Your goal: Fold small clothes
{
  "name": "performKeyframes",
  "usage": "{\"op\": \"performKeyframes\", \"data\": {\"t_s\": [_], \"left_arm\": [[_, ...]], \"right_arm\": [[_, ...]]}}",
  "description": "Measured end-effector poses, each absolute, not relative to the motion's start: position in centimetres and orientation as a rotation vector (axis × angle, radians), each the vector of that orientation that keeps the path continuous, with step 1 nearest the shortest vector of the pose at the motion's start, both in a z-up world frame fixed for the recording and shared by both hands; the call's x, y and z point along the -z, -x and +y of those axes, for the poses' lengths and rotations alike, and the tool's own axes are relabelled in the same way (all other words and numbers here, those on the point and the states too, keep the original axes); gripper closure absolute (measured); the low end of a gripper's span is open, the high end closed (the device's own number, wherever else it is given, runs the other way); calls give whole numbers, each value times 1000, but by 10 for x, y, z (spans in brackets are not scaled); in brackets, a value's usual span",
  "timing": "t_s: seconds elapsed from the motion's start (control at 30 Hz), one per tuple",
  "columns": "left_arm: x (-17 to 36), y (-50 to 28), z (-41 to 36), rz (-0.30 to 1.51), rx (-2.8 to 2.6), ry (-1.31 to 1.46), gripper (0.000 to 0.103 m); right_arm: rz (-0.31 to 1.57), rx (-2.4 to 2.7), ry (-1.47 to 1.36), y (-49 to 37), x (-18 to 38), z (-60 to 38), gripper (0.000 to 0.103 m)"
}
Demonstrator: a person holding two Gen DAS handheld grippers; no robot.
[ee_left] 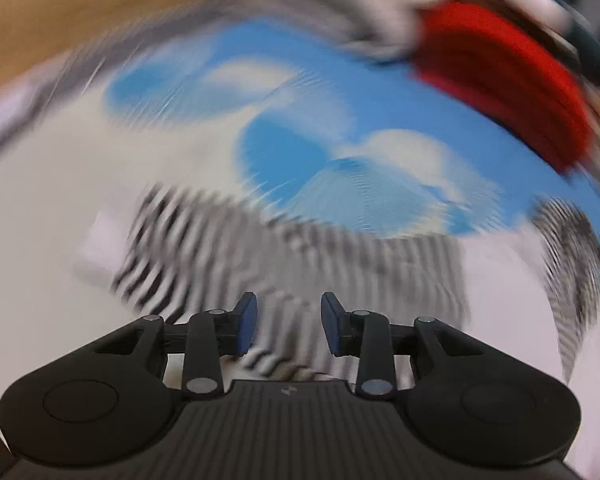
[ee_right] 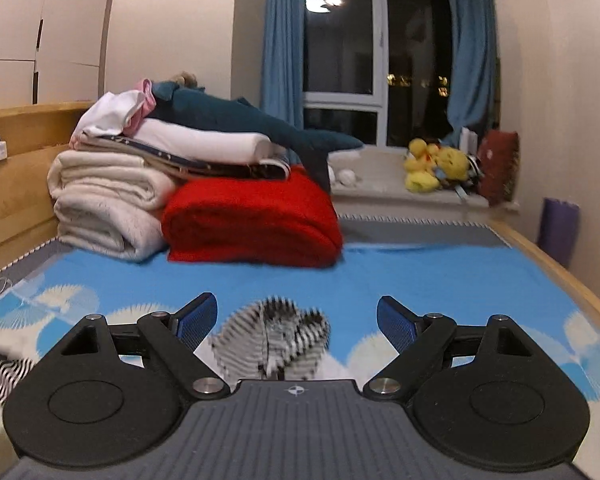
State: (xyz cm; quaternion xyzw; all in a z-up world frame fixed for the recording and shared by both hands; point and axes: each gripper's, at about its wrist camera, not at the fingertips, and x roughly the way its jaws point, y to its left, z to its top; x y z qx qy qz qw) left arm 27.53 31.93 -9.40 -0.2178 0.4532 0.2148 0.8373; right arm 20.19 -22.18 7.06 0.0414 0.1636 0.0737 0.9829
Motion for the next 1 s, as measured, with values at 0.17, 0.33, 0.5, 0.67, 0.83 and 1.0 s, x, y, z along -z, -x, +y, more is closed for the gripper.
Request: {"op": "performKeyframes", "data": {"t_s": [0.17, 0.33, 0.5, 0.67, 0.83, 1.0], "left_arm": [[128, -270, 390, 1010, -627, 575, 63], [145, -268, 430, 1011, -750, 692, 56], [158, -264, 447, 1013, -823, 816, 56], [149, -267, 434, 1009, -872, 729, 98], [88, -290, 371, 836, -796, 541, 99], [18, -308, 228, 663, -392, 394, 99]], "right_arm": [[451, -177, -105, -243, -28, -225, 44], [496, -211, -166, -269, -19, -237, 56], [525, -183, -144, -279, -12, -251, 56], [533, -143, -141, -282, -7, -263, 56], [555, -101, -179, -280, -1, -279, 63], [615, -89, -221, -276, 13, -291, 70]]}}
